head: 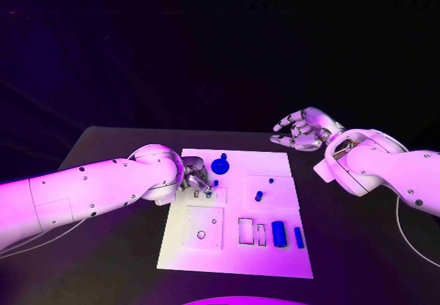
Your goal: Assemble the parts on the task board
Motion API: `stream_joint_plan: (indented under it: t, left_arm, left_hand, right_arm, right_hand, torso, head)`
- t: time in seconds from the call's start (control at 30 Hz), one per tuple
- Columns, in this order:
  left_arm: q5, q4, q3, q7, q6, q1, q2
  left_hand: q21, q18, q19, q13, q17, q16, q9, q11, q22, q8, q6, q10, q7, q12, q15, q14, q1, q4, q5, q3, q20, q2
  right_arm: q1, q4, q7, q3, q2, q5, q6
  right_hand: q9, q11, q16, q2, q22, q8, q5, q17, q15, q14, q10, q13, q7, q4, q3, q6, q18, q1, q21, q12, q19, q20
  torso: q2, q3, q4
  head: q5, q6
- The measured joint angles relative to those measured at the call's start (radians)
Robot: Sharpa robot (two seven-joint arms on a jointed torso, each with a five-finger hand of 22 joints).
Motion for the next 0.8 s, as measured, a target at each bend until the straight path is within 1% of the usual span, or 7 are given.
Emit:
stream_joint_plan:
  t: [0.2,0.37,0.67,0.7,0.8]
  left_arm:
    - [-0.019,0.000,0.000,-0.001,0.004,-0.001,-0.001]
    - [-0.034,0.001,0.000,-0.003,0.017,-0.002,-0.002]
    - [-0.049,0.002,0.000,-0.003,0.040,-0.003,-0.002]
    - [-0.050,0.002,0.000,-0.003,0.042,-0.003,-0.001]
    - [-0.052,0.003,0.001,-0.002,0.047,-0.003,-0.001]
  left_hand:
    - [0.000,0.000,0.000,-0.003,0.000,0.000,0.000,0.000,0.002,0.000,0.001,0.000,-0.001,-0.002,0.000,0.000,-0.004,0.000,0.000,0.000,0.000,-0.004]
    - [0.003,0.000,0.000,-0.001,0.000,0.000,0.004,0.000,0.003,0.000,0.002,0.000,-0.002,-0.002,0.000,0.000,-0.011,0.000,0.007,0.000,0.000,-0.003]
    - [0.003,0.000,0.000,-0.002,0.000,0.000,0.004,0.000,0.004,0.005,0.004,0.000,-0.004,-0.001,0.000,0.000,-0.013,0.000,0.007,0.000,0.000,-0.005]
    - [0.003,0.000,0.000,-0.002,0.000,0.000,0.004,0.000,0.004,0.005,0.004,0.000,-0.004,-0.001,0.000,0.000,-0.013,0.000,0.007,0.000,0.000,-0.005]
    - [0.003,0.000,0.000,-0.002,0.000,0.000,0.005,0.000,0.004,0.005,0.004,0.000,-0.004,-0.001,0.000,0.000,-0.013,0.000,0.007,0.000,0.000,-0.005]
  right_arm:
    - [0.000,0.007,0.000,0.000,0.000,0.000,0.001]
    - [0.000,0.008,-0.001,-0.001,0.000,-0.001,0.002]
    - [0.000,0.008,-0.001,-0.001,-0.001,-0.002,0.005]
    - [0.000,0.008,-0.002,-0.001,-0.001,-0.002,0.005]
    - [0.000,0.008,-0.002,-0.001,-0.001,-0.003,0.006]
  right_hand:
    - [0.000,0.000,0.000,0.000,0.000,0.000,0.000,0.000,0.000,0.000,0.000,0.000,0.000,0.000,0.000,0.000,0.000,0.000,0.000,0.000,0.000,0.000]
    - [0.000,0.000,0.000,0.000,0.000,0.000,0.000,0.000,0.000,0.000,0.000,0.000,0.000,-0.003,0.003,0.000,0.000,0.000,0.000,0.000,0.000,0.000]
    - [-0.001,0.000,0.000,0.000,0.000,0.000,0.006,0.000,0.000,0.000,0.000,0.000,0.000,0.000,0.006,0.000,0.000,0.000,0.000,0.000,0.000,0.000]
    - [-0.001,0.000,0.000,0.004,0.000,0.000,0.006,0.000,0.000,0.000,0.000,0.000,0.000,0.000,0.006,0.000,0.000,-0.004,0.000,0.000,0.000,0.000]
    - [-0.001,0.000,0.000,0.004,0.000,0.000,0.006,0.000,0.000,0.000,0.000,0.000,0.000,0.000,0.006,0.000,0.000,-0.004,0.000,0.000,0.000,0.000]
  torso:
    - [0.000,0.0000,0.0001]
    - [0.000,0.0000,0.0007]
    - [-0.001,0.0001,0.0002]
    - [-0.001,0.0002,0.0003]
    - [-0.001,0.0006,0.0003]
  head:
    - [0.000,0.002]
    - [-0.004,-0.002]
    - [-0.002,-0.003]
    - [-0.001,-0.003]
    - [-0.001,-0.003]
